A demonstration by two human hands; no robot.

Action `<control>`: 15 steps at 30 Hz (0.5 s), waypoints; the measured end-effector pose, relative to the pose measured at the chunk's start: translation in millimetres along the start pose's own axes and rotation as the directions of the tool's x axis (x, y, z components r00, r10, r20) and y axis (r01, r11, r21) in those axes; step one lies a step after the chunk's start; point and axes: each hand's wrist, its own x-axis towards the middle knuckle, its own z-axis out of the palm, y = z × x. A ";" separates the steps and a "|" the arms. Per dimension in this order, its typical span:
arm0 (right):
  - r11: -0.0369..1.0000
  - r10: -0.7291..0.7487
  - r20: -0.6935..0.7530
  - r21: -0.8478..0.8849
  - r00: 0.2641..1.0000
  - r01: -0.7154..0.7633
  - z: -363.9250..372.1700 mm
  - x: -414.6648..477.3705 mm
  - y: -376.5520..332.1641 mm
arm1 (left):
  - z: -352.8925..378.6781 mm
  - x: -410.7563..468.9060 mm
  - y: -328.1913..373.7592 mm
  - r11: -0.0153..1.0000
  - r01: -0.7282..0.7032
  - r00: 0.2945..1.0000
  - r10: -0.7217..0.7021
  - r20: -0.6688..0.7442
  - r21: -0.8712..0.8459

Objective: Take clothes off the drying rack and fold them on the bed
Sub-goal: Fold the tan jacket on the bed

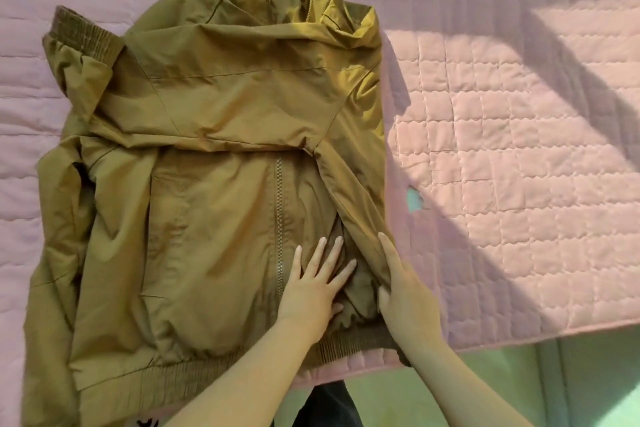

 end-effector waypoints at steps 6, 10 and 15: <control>0.900 -0.283 0.081 0.367 0.956 0.236 7.1 -38.9 -39.8 | 3.1 -8.5 9.2 0.986 -0.070 0.988 0.089 0.124 -0.154; 0.885 -0.196 0.373 0.465 0.907 0.000 42.4 -29.9 -32.8 | -23.3 -12.9 -11.9 0.140 0.270 0.918 -0.337 0.210 -0.953; 0.858 -0.210 0.331 0.514 0.920 0.011 52.1 -25.8 -52.6 | -42.5 3.2 -28.1 -0.170 0.307 0.850 -0.393 0.350 -0.937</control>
